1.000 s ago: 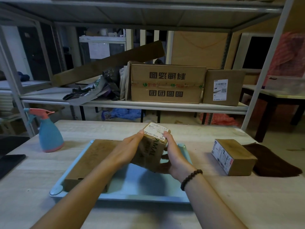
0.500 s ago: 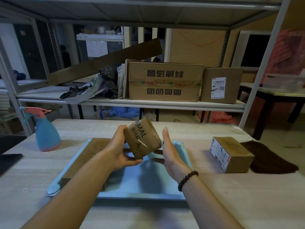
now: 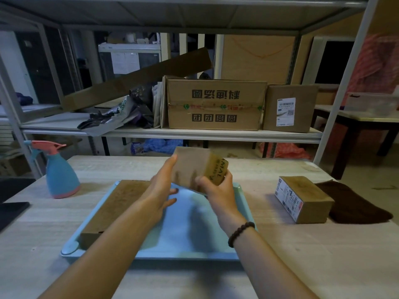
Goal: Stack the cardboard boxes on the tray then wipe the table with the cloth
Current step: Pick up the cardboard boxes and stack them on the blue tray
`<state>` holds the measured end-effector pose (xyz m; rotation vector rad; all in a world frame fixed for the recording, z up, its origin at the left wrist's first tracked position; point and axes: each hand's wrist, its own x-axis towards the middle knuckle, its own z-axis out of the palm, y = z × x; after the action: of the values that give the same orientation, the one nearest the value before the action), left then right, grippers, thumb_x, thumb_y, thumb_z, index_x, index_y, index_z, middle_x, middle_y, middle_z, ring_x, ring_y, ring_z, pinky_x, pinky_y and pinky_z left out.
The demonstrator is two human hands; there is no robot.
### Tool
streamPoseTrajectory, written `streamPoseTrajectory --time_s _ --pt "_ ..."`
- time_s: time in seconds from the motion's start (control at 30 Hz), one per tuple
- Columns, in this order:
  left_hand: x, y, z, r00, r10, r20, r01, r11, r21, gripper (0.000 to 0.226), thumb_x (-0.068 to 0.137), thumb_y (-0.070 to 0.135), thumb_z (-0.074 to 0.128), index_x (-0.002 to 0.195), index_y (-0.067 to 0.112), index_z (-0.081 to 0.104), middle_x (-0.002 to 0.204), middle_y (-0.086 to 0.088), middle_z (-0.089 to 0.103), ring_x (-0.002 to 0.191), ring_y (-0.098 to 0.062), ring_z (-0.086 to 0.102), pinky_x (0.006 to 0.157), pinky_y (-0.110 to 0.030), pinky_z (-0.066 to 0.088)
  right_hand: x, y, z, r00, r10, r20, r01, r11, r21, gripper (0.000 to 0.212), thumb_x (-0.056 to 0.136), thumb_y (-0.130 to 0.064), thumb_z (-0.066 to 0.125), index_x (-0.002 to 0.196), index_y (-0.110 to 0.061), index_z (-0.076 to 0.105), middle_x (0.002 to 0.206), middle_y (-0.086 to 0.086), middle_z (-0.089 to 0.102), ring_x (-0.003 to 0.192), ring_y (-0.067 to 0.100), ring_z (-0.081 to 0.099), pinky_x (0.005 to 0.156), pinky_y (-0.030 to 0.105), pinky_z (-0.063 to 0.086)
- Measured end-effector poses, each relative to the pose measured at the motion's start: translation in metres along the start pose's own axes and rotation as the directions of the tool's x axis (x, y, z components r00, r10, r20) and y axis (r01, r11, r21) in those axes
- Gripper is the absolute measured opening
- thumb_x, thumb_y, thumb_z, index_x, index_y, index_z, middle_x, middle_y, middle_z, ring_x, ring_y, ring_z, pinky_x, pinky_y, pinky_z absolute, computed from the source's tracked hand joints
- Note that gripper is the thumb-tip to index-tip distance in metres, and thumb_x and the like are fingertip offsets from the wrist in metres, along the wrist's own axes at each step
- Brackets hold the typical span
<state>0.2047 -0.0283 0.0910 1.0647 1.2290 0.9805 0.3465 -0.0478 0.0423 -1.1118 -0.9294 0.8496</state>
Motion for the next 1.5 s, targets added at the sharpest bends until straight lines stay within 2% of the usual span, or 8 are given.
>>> streamPoseTrajectory --time_s 0.1,0.33,0.53,0.73,0.9,1.13,1.33,1.5 --pt "0.006 -0.002 -0.005 0.996 -0.010 -0.092 0.010 1.000 0.002 0.067 0.083 0.066 0.059 0.135 0.026 0.044 0.126 -0.002 0.047 0.114 -0.026 0.053 0.099 -0.047 0.049 0.004 0.000 -0.004 0.977 0.211 -0.027 -0.196 0.944 0.264 0.080 0.058 -0.037 0.078 0.133 -0.017 0.055 0.115 0.007 0.071 0.097 0.018 0.069 0.084 0.040 0.060" --pt "0.009 -0.010 0.001 0.993 -0.059 0.104 0.054 0.998 0.044 0.100 0.055 0.079 0.073 0.138 0.029 0.047 0.134 -0.001 0.052 0.111 -0.027 0.059 0.088 -0.044 0.052 -0.004 0.005 -0.007 0.917 0.366 0.160 -0.392 0.749 0.535 0.055 0.088 -0.044 0.063 0.129 -0.007 0.061 0.120 0.021 0.070 0.110 0.034 0.067 0.097 0.047 0.056" --pt "0.010 -0.013 0.007 0.995 0.070 0.065 -0.066 0.996 -0.051 0.092 0.053 0.071 0.080 0.128 0.025 0.052 0.117 0.000 0.066 0.112 -0.023 0.059 0.090 -0.045 0.053 -0.012 0.011 -0.004 0.994 -0.053 0.092 0.039 0.988 0.151 0.096 0.054 -0.037 0.076 0.140 -0.019 0.035 0.127 0.007 0.060 0.109 0.008 0.065 0.083 0.026 0.058" --pt "0.003 -0.005 0.001 0.976 0.149 0.161 -0.132 0.985 -0.113 0.078 0.059 0.070 0.073 0.125 0.031 0.060 0.113 0.003 0.074 0.109 -0.021 0.067 0.086 -0.049 0.058 -0.014 0.024 -0.010 0.884 -0.438 0.162 0.466 0.843 -0.269 0.114 0.071 -0.003 0.085 0.155 -0.013 0.009 0.151 -0.011 0.040 0.137 -0.004 0.042 0.104 0.013 0.041" --pt "0.002 -0.002 -0.004 0.946 0.231 0.229 -0.173 0.953 -0.247 0.038 0.088 0.032 0.065 0.126 0.028 0.059 0.112 0.003 0.075 0.113 -0.022 0.066 0.086 -0.048 0.057 -0.015 0.024 -0.012 0.851 -0.487 0.198 0.526 0.790 -0.316 0.113 0.076 -0.020 0.085 0.156 -0.005 0.007 0.160 0.005 0.035 0.146 0.009 0.036 0.112 0.022 0.041" --pt "0.008 -0.002 -0.015 0.907 0.330 0.260 -0.247 0.920 -0.306 0.056 0.075 0.031 0.065 0.130 0.036 0.055 0.119 0.002 0.073 0.118 -0.023 0.064 0.092 -0.050 0.054 -0.017 0.018 -0.013 0.858 -0.483 0.174 0.511 0.833 -0.211 0.078 0.084 -0.050 0.050 0.154 -0.029 0.025 0.164 0.001 0.028 0.149 0.009 0.029 0.120 0.025 0.030" --pt "0.011 -0.006 -0.022 0.899 0.337 0.281 -0.248 0.918 -0.310 0.077 0.062 0.035 0.075 0.136 0.039 0.051 0.125 -0.001 0.070 0.123 -0.026 0.061 0.090 -0.049 0.053 -0.020 0.013 -0.013 0.887 -0.428 0.170 0.460 0.849 -0.261 0.053 0.088 -0.051 0.036 0.140 -0.045 0.041 0.164 -0.014 0.022 0.147 -0.013 0.014 0.104 -0.005 0.018" --pt "0.011 -0.008 -0.028 0.894 0.343 0.287 -0.253 0.917 -0.307 0.079 0.060 0.035 0.076 0.135 0.038 0.052 0.126 -0.002 0.069 0.123 -0.028 0.060 0.096 -0.054 0.050 -0.019 0.018 -0.013 0.904 -0.394 0.169 0.424 0.878 -0.223 0.054 0.090 -0.054 0.031 0.138 -0.051 0.055 0.163 -0.023 0.021 0.151 -0.005 0.016 0.109 0.009 0.020"
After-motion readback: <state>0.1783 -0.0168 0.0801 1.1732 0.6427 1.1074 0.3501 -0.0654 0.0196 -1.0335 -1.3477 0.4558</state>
